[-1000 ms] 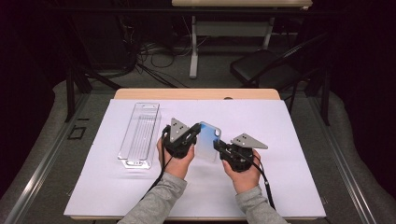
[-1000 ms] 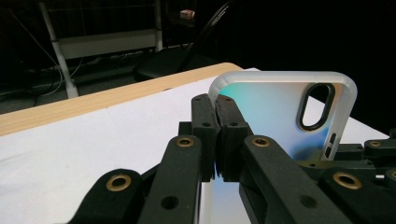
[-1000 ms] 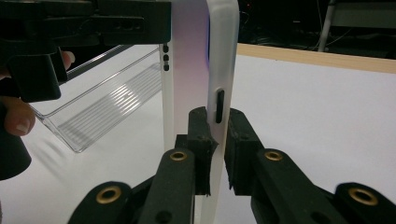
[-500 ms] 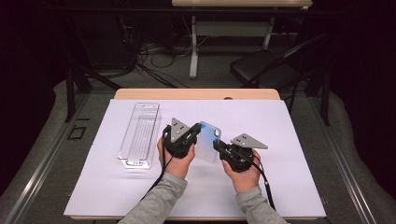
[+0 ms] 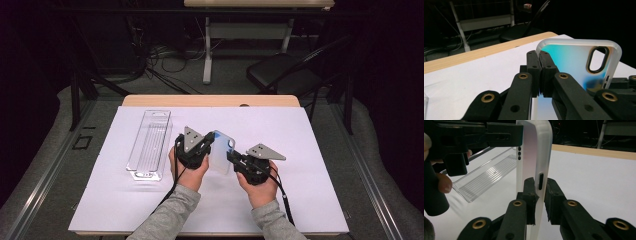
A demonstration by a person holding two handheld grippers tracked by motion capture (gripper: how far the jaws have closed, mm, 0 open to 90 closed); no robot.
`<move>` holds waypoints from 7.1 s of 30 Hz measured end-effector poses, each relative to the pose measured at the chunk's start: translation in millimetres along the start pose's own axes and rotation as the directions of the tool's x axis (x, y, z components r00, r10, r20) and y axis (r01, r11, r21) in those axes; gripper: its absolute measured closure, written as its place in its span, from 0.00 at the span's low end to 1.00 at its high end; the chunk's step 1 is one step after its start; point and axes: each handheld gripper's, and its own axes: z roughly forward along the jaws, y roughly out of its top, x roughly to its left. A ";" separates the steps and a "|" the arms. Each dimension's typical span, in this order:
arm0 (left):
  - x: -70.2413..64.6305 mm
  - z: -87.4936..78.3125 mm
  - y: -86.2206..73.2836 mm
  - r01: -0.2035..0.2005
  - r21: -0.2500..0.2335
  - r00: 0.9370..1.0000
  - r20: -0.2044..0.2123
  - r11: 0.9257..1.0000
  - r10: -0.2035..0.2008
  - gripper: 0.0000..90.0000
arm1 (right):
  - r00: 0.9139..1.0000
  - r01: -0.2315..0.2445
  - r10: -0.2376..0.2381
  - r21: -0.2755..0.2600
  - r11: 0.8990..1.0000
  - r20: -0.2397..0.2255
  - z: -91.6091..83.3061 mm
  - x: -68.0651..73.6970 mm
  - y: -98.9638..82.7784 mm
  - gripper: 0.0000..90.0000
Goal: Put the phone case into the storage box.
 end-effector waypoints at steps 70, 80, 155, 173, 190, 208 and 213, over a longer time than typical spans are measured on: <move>92.5 -24.5 53.2 0.036 -0.050 0.984 -0.172 0.998 -0.045 0.98 | 0.996 0.089 -0.089 -0.026 0.996 -0.018 -2.4 5.7 8.5 0.44; 115.0 -31.8 67.6 0.076 -0.069 0.978 -0.191 0.995 -0.088 0.98 | 0.995 0.097 -0.097 -0.001 0.995 0.005 -0.1 5.0 9.0 0.33; 234.6 5.6 69.9 0.144 -0.081 0.883 -0.439 0.986 -0.165 0.98 | 0.999 0.026 -0.026 0.008 1.000 0.034 -2.4 -10.7 11.4 0.22; 243.3 23.8 40.1 0.180 -0.081 0.868 -0.456 0.980 -0.197 0.98 | 0.999 0.018 -0.018 0.013 1.000 0.035 -1.1 -13.1 10.3 0.22; 246.9 38.3 24.1 0.198 -0.076 0.860 -0.464 0.977 -0.210 0.98 | 0.999 0.018 -0.019 0.019 1.000 0.030 0.8 -14.0 9.0 0.22; 244.8 50.3 10.8 0.202 -0.076 0.852 -0.478 0.976 -0.213 0.98 | 1.000 0.006 -0.007 0.029 1.000 0.028 1.1 -16.0 7.8 0.22; 247.6 50.9 -0.6 0.219 -0.069 0.841 -0.493 0.973 -0.224 0.98 | 1.000 0.009 -0.010 0.030 1.000 0.026 2.0 -15.5 7.1 0.22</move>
